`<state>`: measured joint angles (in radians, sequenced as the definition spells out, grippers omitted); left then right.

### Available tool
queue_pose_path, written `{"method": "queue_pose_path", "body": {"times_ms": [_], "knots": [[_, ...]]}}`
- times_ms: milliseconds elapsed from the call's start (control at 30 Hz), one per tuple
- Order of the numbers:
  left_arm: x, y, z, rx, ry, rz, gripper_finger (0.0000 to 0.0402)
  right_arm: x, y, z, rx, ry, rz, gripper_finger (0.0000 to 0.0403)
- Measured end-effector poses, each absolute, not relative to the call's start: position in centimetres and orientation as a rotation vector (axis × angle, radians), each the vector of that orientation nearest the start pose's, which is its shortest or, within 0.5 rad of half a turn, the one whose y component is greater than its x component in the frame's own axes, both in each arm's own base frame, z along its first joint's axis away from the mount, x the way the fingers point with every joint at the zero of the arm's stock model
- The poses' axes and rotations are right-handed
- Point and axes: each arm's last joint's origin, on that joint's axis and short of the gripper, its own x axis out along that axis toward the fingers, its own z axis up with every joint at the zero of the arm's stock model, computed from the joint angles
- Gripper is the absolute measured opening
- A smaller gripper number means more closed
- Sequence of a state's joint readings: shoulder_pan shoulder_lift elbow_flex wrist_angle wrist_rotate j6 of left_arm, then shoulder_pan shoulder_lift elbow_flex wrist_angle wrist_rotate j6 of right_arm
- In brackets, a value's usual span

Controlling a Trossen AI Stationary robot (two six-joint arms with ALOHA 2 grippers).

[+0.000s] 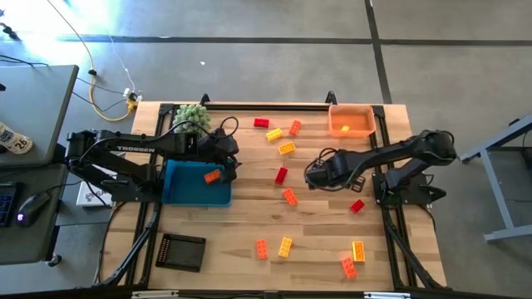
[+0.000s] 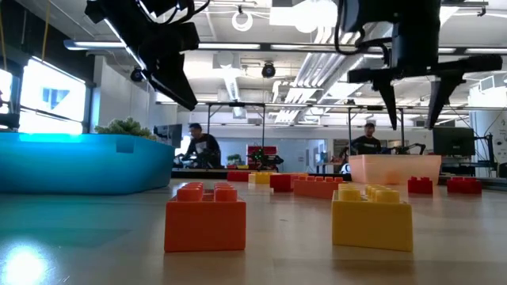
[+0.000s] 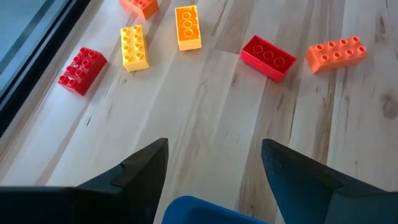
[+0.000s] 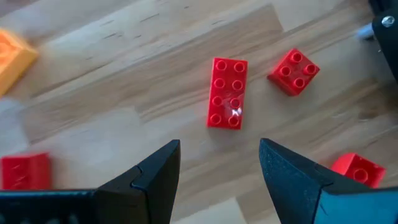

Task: Sort & place blocks by color
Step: Put the red game piece into the black bin

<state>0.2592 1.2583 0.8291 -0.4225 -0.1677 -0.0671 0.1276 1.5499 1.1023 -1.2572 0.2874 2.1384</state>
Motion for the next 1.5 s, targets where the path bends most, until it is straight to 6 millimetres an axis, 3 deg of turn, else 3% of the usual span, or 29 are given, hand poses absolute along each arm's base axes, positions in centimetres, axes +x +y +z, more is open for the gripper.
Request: {"method": "queue_pose_path", "body": {"times_ms": [467,800,1500], "knots": [[24.0,6.9,23.4,-0.101,0.850,0.429,0.0246,26.5,2.5,18.1,1.146,0.826,-1.783,0.0206],[24.0,6.9,23.5,-0.095,0.850,0.426,0.0246,26.0,2.2,17.5,1.101,0.746,-1.882,0.0206],[23.7,8.0,23.5,-0.086,0.850,0.458,0.0246,24.8,0.5,13.1,1.218,0.725,-1.833,0.0206]]}}
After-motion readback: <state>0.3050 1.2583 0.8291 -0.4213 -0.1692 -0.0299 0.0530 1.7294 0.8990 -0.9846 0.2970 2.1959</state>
